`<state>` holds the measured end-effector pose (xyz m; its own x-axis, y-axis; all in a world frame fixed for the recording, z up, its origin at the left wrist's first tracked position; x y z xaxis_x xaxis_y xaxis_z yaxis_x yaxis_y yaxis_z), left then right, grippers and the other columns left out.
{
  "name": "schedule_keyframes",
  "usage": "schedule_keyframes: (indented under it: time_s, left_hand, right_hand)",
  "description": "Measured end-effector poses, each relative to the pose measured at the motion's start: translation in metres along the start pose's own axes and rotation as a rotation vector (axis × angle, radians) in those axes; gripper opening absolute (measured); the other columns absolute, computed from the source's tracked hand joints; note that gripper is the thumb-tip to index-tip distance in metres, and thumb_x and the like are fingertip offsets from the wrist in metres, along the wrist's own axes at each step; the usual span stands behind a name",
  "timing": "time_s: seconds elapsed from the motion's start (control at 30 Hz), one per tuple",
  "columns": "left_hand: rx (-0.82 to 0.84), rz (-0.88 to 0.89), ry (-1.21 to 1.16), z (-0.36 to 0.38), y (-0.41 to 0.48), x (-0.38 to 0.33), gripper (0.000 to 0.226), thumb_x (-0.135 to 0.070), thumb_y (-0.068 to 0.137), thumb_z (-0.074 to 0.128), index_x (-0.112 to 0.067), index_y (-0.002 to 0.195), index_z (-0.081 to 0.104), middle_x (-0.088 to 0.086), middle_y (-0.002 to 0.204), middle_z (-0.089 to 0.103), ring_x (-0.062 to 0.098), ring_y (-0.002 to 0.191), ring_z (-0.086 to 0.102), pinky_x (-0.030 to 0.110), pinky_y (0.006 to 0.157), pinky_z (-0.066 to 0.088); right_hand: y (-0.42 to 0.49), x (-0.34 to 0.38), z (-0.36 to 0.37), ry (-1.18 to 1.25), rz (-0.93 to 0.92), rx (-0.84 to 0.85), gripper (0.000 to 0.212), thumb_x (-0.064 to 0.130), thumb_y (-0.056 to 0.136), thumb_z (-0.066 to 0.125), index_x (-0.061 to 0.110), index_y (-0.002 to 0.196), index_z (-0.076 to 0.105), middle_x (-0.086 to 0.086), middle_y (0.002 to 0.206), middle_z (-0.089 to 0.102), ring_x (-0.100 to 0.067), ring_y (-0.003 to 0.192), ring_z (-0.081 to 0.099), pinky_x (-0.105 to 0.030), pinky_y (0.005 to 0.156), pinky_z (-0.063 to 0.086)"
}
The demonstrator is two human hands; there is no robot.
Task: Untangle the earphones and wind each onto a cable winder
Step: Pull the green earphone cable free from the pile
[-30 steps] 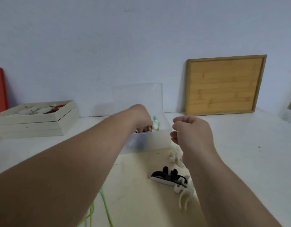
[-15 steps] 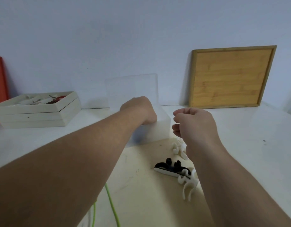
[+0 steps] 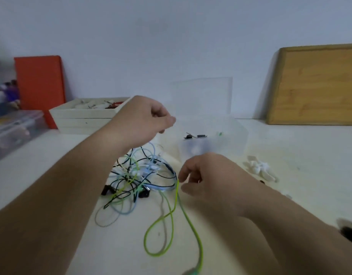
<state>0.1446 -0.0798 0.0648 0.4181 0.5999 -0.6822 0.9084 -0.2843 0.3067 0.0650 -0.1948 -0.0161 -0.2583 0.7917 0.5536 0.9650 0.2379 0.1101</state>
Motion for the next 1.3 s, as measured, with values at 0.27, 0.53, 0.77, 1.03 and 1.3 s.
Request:
schedule_keyframes:
  time_s: [0.27, 0.53, 0.77, 1.03, 1.3]
  left_hand:
    - [0.132, 0.03, -0.206, 0.022, -0.047, 0.029, 0.019, -0.006, 0.095, 0.059, -0.022, 0.095, 0.07, 0.0, 0.081, 0.074, 0.02, 0.074, 0.07, 0.041, 0.073, 0.06]
    - [0.557, 0.049, -0.188, 0.063, -0.073, 0.022, 0.049, -0.073, 0.077, 0.062, -0.029, 0.097, 0.066, 0.003, 0.089, 0.073, 0.027, 0.08, 0.067, 0.046, 0.08, 0.055]
    - [0.397, 0.036, 0.262, 0.041, -0.056, 0.058, 0.005, -0.027, 0.084, 0.075, -0.029, 0.082, 0.07, -0.011, 0.081, 0.069, 0.005, 0.072, 0.066, 0.03, 0.074, 0.056]
    - [0.323, 0.003, 0.323, 0.033, -0.049, 0.068, 0.037, -0.043, 0.091, 0.065, -0.011, 0.073, 0.066, 0.018, 0.084, 0.064, 0.013, 0.055, 0.044, 0.029, 0.058, 0.037]
    - [0.353, 0.163, 0.369, 0.043, -0.057, 0.032, 0.06, -0.065, 0.075, 0.039, -0.006, 0.064, 0.05, 0.021, 0.079, 0.057, 0.031, 0.068, 0.055, 0.043, 0.069, 0.047]
  right_hand:
    - [-0.007, 0.019, 0.007, 0.194, -0.096, 0.139, 0.018, 0.019, 0.083, 0.077, 0.031, 0.096, 0.072, 0.008, 0.073, 0.058, -0.007, 0.06, 0.053, -0.024, 0.06, 0.047]
    - [-0.011, -0.029, -0.066, 0.75, 0.145, -0.447, 0.041, 0.026, 0.098, 0.057, 0.01, 0.062, 0.069, -0.004, 0.064, 0.061, -0.016, 0.06, 0.057, -0.028, 0.053, 0.045]
    - [-0.02, -0.062, -0.106, 1.696, -0.001, -0.503, 0.029, 0.029, 0.068, 0.049, 0.022, 0.043, 0.036, 0.007, 0.058, 0.057, -0.011, 0.065, 0.066, -0.023, 0.067, 0.052]
    - [-0.047, -0.114, -0.122, 0.658, 0.603, -0.694, 0.024, 0.017, 0.091, 0.057, 0.006, 0.07, 0.059, -0.01, 0.057, 0.067, -0.022, 0.042, 0.062, -0.031, 0.052, 0.053]
    - [-0.035, -0.006, -0.112, -0.163, 0.228, -0.62, 0.024, 0.037, 0.094, 0.059, 0.02, 0.102, 0.074, 0.012, 0.094, 0.073, -0.007, 0.078, 0.062, -0.024, 0.07, 0.044]
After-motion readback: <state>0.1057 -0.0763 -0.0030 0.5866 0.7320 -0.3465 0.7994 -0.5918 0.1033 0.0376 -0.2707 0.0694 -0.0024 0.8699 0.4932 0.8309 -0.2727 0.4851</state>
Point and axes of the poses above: each hand's wrist, its own y-axis towards the middle knuckle, its own z-axis out of the palm, x = y × z, the point moved 10 cm from there along y, towards the middle knuckle
